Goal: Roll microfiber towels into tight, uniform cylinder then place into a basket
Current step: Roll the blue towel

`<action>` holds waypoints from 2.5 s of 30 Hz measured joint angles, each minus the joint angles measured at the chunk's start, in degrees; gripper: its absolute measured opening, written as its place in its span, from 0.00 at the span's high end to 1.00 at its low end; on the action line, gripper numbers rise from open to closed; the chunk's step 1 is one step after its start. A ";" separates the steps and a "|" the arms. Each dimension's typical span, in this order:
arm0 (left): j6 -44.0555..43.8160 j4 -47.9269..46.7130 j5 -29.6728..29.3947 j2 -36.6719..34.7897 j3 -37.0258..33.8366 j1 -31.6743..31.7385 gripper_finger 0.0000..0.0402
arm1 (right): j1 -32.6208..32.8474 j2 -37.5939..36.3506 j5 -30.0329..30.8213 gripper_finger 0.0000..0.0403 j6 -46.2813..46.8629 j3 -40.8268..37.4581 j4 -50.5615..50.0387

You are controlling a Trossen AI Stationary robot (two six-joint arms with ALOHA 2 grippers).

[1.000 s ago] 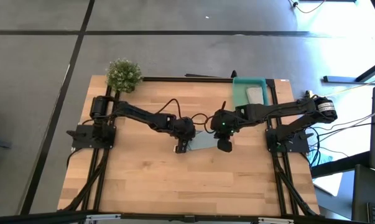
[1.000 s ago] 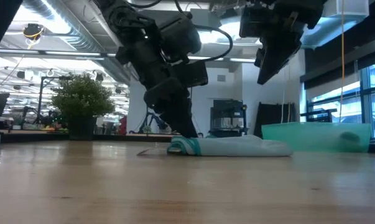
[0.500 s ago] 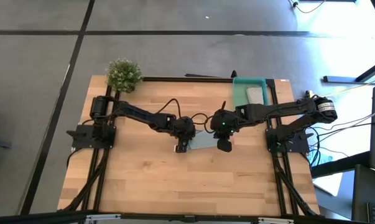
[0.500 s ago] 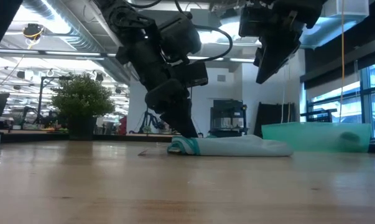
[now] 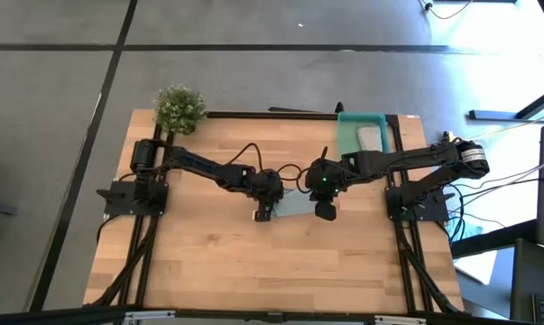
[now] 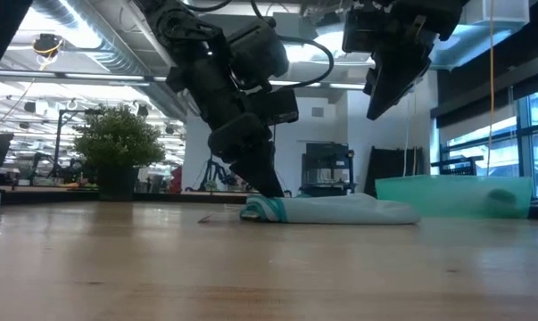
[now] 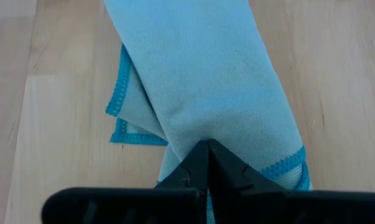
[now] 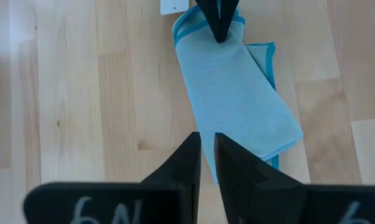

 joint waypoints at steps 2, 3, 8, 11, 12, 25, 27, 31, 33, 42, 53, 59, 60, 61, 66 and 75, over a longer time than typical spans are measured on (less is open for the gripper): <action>0.00 0.00 -0.01 0.00 0.00 -0.01 1.00 | 0.00 0.00 0.02 0.88 0.00 0.00 0.00; 0.01 0.00 -0.01 0.00 0.00 -0.01 1.00 | 0.00 0.00 0.02 0.88 0.00 0.00 0.00; 0.02 0.00 0.00 0.00 0.00 -0.02 1.00 | 0.00 0.00 0.01 0.88 0.00 0.00 0.52; 0.00 0.01 0.00 0.00 0.00 -0.02 1.00 | 0.00 0.00 0.85 0.88 0.02 0.00 2.00; 0.00 0.02 0.00 0.00 0.00 -0.01 1.00 | 0.00 0.00 1.22 0.88 0.02 0.00 2.39; 0.00 0.02 0.00 -0.02 0.00 0.00 1.00 | 0.24 0.02 1.09 0.88 0.48 0.00 5.04; 0.00 0.02 0.00 -0.02 0.00 0.00 1.00 | 0.24 0.04 0.91 0.88 0.48 0.00 5.46; 0.00 0.04 0.00 -0.02 0.00 0.00 1.00 | 0.24 0.07 0.61 0.88 0.87 -0.04 6.34; 0.02 0.07 0.00 -0.02 0.00 0.00 1.00 | 0.24 0.23 0.61 0.88 1.81 -0.04 6.30; 0.01 0.10 0.00 -0.04 0.00 -0.02 1.00 | 0.54 1.07 0.63 0.83 1.68 -0.23 6.24; 0.06 1.53 -1.20 -0.04 0.00 0.00 1.00 | 3.38 3.23 1.07 0.56 -9.50 -0.83 6.16; 0.01 1.50 -2.49 -1.43 -0.04 0.11 1.00 | 5.05 6.85 1.09 0.53 -15.29 -0.83 5.95; -0.10 1.06 -2.49 -1.96 -0.04 0.11 1.00 | 5.25 7.56 1.09 0.53 -15.71 -0.83 5.80; -0.22 1.47 -2.49 -2.49 -0.01 0.11 1.00 | 5.37 8.28 1.08 0.54 -16.03 -0.83 5.80; -0.24 -0.67 -2.49 -6.70 0.11 0.09 1.00 | 5.53 11.61 1.11 0.55 -16.26 -0.83 5.06; -4.78 -10.59 -2.49 -14.84 0.13 -0.88 1.00 | 5.52 17.93 2.89 0.55 -16.31 -0.83 4.81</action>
